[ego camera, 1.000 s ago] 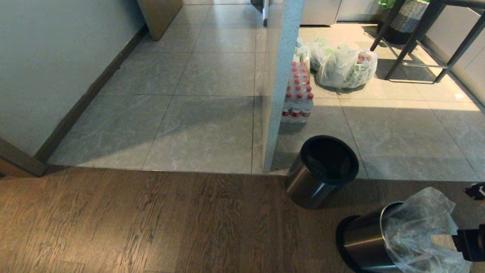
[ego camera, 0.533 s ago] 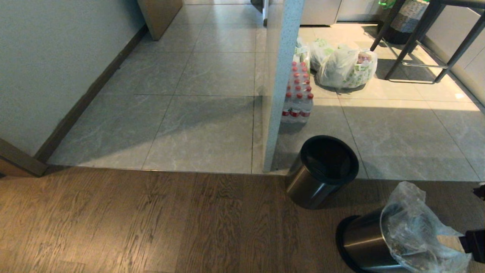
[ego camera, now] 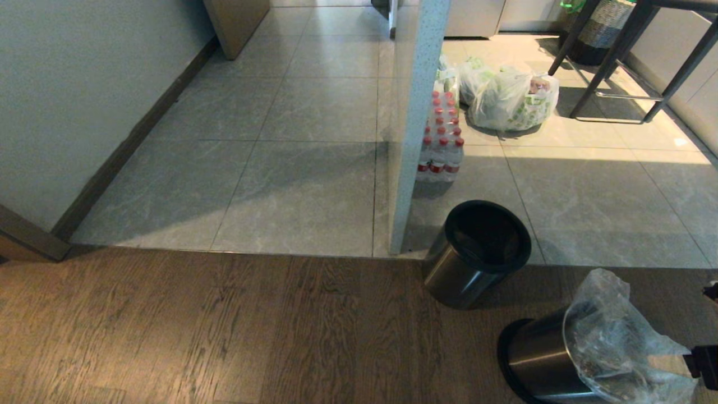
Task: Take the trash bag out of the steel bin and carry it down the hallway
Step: Pick up the trash bag
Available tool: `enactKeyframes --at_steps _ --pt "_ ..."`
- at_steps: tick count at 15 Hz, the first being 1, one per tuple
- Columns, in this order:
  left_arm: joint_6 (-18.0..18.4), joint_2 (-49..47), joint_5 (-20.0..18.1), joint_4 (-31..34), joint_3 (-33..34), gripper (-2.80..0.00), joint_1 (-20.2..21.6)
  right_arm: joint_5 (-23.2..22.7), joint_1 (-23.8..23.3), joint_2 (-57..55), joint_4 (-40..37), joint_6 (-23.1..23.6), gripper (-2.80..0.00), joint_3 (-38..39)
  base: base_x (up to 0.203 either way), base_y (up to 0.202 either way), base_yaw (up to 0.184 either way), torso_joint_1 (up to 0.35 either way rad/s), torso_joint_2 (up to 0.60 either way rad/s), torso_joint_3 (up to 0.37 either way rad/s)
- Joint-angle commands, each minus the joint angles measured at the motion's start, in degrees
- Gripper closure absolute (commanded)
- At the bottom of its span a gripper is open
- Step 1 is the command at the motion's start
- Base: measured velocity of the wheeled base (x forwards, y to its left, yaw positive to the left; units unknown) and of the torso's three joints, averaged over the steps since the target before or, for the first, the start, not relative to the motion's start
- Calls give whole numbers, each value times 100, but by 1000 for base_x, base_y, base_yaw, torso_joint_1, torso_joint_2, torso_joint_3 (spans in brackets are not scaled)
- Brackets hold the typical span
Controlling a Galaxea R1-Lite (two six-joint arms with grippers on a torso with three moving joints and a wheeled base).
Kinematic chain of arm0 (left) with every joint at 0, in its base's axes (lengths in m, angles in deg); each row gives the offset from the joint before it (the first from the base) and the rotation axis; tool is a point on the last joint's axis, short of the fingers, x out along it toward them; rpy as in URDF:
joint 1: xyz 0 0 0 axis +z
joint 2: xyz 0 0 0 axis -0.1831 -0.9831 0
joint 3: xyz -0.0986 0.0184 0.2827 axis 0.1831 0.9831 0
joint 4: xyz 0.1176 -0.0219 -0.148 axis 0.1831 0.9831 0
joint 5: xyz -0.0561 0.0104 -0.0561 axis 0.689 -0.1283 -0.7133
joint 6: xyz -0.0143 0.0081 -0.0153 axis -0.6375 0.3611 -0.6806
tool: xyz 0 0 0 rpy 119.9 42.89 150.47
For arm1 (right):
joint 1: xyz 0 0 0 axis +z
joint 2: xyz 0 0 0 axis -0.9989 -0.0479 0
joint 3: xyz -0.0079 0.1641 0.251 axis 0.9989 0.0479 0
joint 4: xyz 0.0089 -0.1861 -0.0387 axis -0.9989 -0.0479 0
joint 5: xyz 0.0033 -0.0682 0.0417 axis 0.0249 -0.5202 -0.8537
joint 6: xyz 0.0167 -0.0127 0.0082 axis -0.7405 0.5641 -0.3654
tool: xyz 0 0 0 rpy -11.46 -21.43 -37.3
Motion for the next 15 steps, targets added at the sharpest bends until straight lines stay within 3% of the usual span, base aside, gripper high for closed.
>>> enactKeyframes --at_steps 1,4,8,13,15 --pt "-3 -7 1 2 10 0 2 -634 -289 -800 47 132 -280 -319 0 0 0 0 0 0" --pt "-3 -7 1 2 18 0 2 -1372 -637 -1348 -32 749 -280 -955 0 0 0 0 0 0" --pt "-3 -7 1 2 18 0 2 -1843 -729 -1772 -319 921 -280 -1421 0 0 0 0 0 0" --pt "-3 -7 1 2 18 0 2 -1982 -802 -2187 -1172 1364 -280 -1825 0 0 0 0 0 0" --pt "-3 -7 1 2 18 0 2 -1997 -840 -2398 -1297 1743 -280 -2030 0 0 0 0 0 0"
